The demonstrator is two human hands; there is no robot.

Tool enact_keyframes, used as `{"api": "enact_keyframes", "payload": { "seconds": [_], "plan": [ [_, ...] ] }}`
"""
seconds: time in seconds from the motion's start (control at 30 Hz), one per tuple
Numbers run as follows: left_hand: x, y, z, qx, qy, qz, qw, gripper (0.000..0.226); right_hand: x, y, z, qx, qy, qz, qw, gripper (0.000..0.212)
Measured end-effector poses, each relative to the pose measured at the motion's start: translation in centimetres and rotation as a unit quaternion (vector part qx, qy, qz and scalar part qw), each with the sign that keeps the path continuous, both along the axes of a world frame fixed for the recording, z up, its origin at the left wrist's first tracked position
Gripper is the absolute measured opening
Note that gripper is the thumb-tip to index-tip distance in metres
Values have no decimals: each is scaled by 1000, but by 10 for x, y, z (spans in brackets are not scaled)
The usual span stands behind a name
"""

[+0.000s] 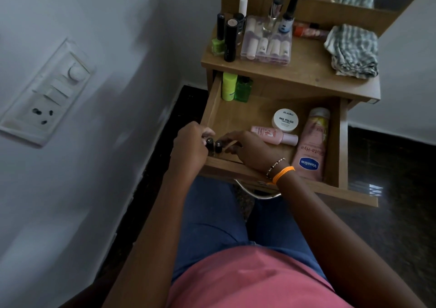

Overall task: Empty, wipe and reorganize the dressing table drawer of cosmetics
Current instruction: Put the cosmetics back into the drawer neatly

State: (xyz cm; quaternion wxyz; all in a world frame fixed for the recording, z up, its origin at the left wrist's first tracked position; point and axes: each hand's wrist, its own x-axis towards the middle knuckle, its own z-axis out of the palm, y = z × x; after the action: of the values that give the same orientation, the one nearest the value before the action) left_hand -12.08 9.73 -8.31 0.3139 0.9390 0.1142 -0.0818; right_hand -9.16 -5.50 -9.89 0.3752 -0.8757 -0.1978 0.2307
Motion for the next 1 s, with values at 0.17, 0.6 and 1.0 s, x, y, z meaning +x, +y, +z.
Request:
{"api": "enact_keyframes", "payload": {
  "seconds": [0.17,0.6,1.0],
  "plan": [
    [-3,-2,8,-9,-68,10,998,38,2,0,9,27,-72,-75,994,31],
    [143,-8,73,-109,-214,100,966,53,106,32,95,103,-262,-239,929,43],
    [167,-12,70,-121,-212,75,967,15,123,29,77,68,-243,-224,941,38]
  ]
}}
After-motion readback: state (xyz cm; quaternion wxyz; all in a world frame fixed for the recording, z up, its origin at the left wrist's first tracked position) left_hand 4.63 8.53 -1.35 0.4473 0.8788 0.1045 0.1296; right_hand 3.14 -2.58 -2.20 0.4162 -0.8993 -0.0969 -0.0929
